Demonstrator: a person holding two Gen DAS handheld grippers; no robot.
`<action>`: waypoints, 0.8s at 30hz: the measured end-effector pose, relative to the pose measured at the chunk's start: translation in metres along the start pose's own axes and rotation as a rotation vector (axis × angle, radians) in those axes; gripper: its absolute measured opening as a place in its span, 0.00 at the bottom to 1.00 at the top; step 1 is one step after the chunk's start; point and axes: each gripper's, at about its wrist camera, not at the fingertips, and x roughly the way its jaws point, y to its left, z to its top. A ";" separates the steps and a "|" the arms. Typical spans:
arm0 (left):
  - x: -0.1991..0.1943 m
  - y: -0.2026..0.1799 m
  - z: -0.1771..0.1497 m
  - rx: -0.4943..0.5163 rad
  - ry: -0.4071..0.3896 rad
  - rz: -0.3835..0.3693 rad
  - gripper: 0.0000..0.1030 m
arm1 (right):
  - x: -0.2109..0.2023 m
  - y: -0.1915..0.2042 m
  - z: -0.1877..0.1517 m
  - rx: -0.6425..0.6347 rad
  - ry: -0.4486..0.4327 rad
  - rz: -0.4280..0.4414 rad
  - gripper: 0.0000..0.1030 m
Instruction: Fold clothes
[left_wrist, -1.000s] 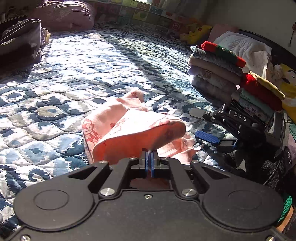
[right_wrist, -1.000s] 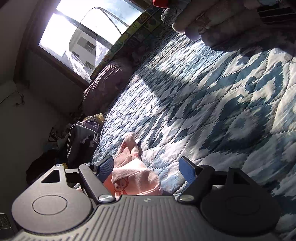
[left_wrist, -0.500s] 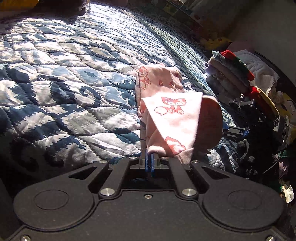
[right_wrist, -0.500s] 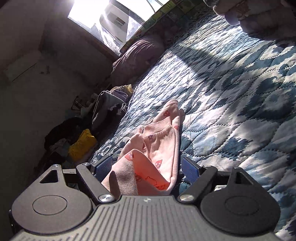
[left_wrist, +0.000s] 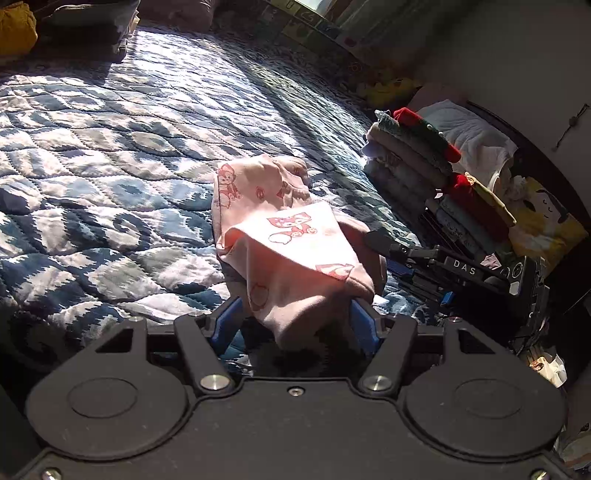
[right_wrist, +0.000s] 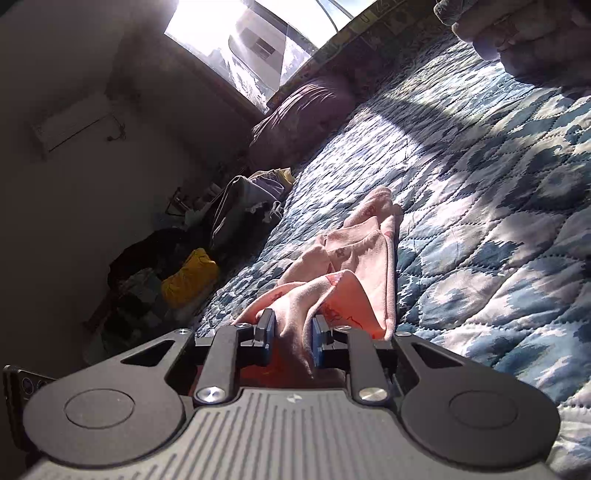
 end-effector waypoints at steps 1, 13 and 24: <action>0.001 0.000 0.001 -0.014 0.001 -0.008 0.61 | -0.002 0.003 -0.001 -0.003 -0.011 -0.002 0.17; 0.023 0.022 0.007 -0.238 0.075 -0.052 0.62 | -0.036 0.025 -0.022 0.026 -0.086 0.002 0.09; -0.012 0.075 -0.009 -0.434 -0.051 0.034 0.09 | -0.037 0.017 -0.043 0.100 -0.088 -0.139 0.03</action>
